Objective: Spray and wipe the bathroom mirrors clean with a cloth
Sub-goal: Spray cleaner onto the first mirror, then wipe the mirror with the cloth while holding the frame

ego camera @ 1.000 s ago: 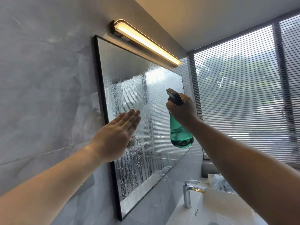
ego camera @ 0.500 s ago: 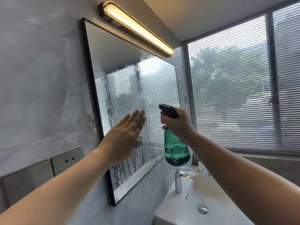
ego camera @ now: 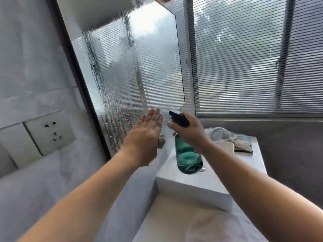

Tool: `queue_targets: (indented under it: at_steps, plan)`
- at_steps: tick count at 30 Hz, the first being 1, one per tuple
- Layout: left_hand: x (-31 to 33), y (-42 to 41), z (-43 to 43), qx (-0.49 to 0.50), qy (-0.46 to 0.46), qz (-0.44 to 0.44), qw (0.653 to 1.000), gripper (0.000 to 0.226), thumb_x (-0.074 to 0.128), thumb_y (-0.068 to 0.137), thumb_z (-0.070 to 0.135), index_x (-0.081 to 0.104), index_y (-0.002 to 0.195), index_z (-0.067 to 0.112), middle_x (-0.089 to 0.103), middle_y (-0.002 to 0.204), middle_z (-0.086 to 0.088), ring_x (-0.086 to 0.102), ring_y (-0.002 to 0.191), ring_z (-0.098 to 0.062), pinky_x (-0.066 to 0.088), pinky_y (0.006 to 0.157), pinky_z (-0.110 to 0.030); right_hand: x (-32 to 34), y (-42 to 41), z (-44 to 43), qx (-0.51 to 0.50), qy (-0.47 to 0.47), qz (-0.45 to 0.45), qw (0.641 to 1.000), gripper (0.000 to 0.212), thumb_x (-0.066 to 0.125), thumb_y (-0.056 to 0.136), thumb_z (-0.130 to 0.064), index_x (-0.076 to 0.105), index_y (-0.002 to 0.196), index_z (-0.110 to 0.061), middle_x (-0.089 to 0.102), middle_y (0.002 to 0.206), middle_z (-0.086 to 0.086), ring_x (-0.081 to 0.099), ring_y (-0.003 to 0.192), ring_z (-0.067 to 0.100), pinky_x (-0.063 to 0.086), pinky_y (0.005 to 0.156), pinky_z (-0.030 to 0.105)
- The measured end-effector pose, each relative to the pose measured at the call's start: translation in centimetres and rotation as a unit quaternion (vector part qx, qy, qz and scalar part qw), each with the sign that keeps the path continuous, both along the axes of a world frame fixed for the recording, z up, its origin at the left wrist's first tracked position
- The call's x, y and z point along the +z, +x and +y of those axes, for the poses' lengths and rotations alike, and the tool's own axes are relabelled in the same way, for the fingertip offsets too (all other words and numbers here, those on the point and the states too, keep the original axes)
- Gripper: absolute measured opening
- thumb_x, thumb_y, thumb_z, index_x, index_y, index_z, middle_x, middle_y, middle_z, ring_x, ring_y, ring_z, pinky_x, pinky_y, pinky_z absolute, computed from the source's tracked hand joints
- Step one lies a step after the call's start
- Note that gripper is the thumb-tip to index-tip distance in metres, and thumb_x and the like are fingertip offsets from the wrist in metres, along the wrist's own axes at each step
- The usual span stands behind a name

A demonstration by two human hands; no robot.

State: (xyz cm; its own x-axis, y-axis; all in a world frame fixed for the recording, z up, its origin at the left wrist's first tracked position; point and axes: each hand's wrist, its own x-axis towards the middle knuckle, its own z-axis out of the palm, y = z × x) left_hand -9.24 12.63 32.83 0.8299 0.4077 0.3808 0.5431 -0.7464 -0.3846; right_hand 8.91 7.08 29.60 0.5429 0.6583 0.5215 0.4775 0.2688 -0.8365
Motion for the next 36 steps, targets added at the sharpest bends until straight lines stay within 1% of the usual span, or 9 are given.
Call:
queue_targets:
  at_steps: [2,5,11,17,22,30,32,34,36]
  plan:
    - [-2.6,0.4,-0.3,0.003,-0.030,0.006,1.000,0.079,0.036,0.103,0.023,-0.019,0.157,0.005,-0.029,0.165,-0.012,-0.026,0.154,-0.025,-0.008,0.128,-0.039,-2.8,-0.2,-1.1,-0.032,-0.015,-0.023,0.999,0.029,0.082,0.089,-0.024,0.067,0.095,0.000,0.068,0.087,0.022,0.067,0.075,0.035,0.056,0.068,0.036]
    - [-6.5,0.8,-0.6,0.006,-0.086,-0.002,0.996,0.077,0.035,0.106,0.030,-0.015,0.159,0.004,-0.025,0.167,-0.012,-0.022,0.155,-0.024,-0.009,0.128,-0.038,-7.6,0.2,-2.1,-0.036,-0.051,-0.031,0.998,0.033,0.079,0.090,-0.036,0.063,0.093,-0.007,0.067,0.080,0.016,0.067,0.073,0.032,0.056,0.070,0.051]
    - [-14.4,1.3,-1.4,-0.010,-0.182,-0.037,0.983,0.069,0.025,0.107,0.034,-0.003,0.161,0.001,-0.015,0.169,-0.013,-0.013,0.158,-0.025,-0.006,0.128,-0.036,-16.3,1.0,-5.5,-0.067,-0.116,-0.010,0.991,0.032,0.074,0.094,-0.045,0.061,0.093,-0.016,0.062,0.076,-0.001,0.057,0.068,0.017,0.047,0.066,0.037]
    - [-21.0,2.2,-4.5,-0.018,-0.231,0.038,0.972,0.079,0.038,0.098,0.018,-0.009,0.160,0.002,-0.020,0.168,-0.013,-0.016,0.157,-0.026,-0.005,0.128,-0.036,-25.8,1.9,-9.2,-0.122,-0.183,-0.001,0.976,0.034,0.068,0.093,-0.058,0.056,0.101,-0.027,0.055,0.092,-0.006,0.053,0.081,0.008,0.040,0.071,0.028]
    - [-25.1,3.1,-6.3,-0.029,-0.254,0.075,0.964,0.079,0.037,0.097,0.015,-0.010,0.159,0.000,-0.020,0.167,-0.016,-0.017,0.157,-0.027,-0.004,0.129,-0.038,-31.1,1.8,-13.2,-0.159,-0.221,0.047,0.961,0.030,0.070,0.089,-0.062,0.051,0.101,-0.041,0.060,0.097,-0.008,0.057,0.089,0.012,0.044,0.074,0.033]
    - [-29.2,4.3,-7.2,-0.079,-0.291,0.072,0.951,0.079,0.040,0.100,0.020,-0.015,0.154,0.002,-0.026,0.161,-0.011,-0.015,0.156,-0.025,-0.008,0.127,-0.034,-35.0,1.4,-16.9,-0.222,-0.211,0.041,0.951,0.032,0.076,0.091,-0.049,0.057,0.104,-0.027,0.054,0.097,-0.007,0.047,0.084,0.005,0.044,0.074,0.032]
    - [-29.7,4.4,-7.4,-0.087,-0.291,0.075,0.950,0.076,0.034,0.098,0.024,-0.016,0.152,0.003,-0.025,0.161,-0.011,-0.014,0.157,-0.026,-0.009,0.127,-0.034,-35.5,1.4,-17.6,-0.222,-0.228,0.067,0.946,0.039,0.074,0.090,-0.053,0.059,0.113,-0.026,0.057,0.106,-0.006,0.050,0.090,0.004,0.047,0.079,0.034]
    - [-29.8,4.5,-7.6,-0.091,-0.300,0.077,0.947,0.075,0.014,0.092,0.032,-0.012,0.155,0.002,-0.023,0.162,-0.011,-0.015,0.156,-0.026,-0.009,0.126,-0.033,-35.9,1.8,-18.2,-0.219,-0.259,0.073,0.938,0.057,0.073,0.085,-0.062,0.056,0.127,-0.027,0.059,0.118,-0.007,0.055,0.100,0.007,0.053,0.086,0.040]
    - [-29.8,4.7,-7.9,-0.095,-0.302,0.083,0.945,0.076,0.025,0.094,0.026,-0.008,0.157,0.001,-0.020,0.165,-0.014,-0.014,0.157,-0.027,-0.008,0.127,-0.034,-36.0,2.3,-18.7,-0.193,-0.295,0.082,0.932,0.079,0.076,0.076,-0.070,0.046,0.139,-0.033,0.057,0.132,-0.011,0.061,0.109,0.012,0.055,0.091,0.044]
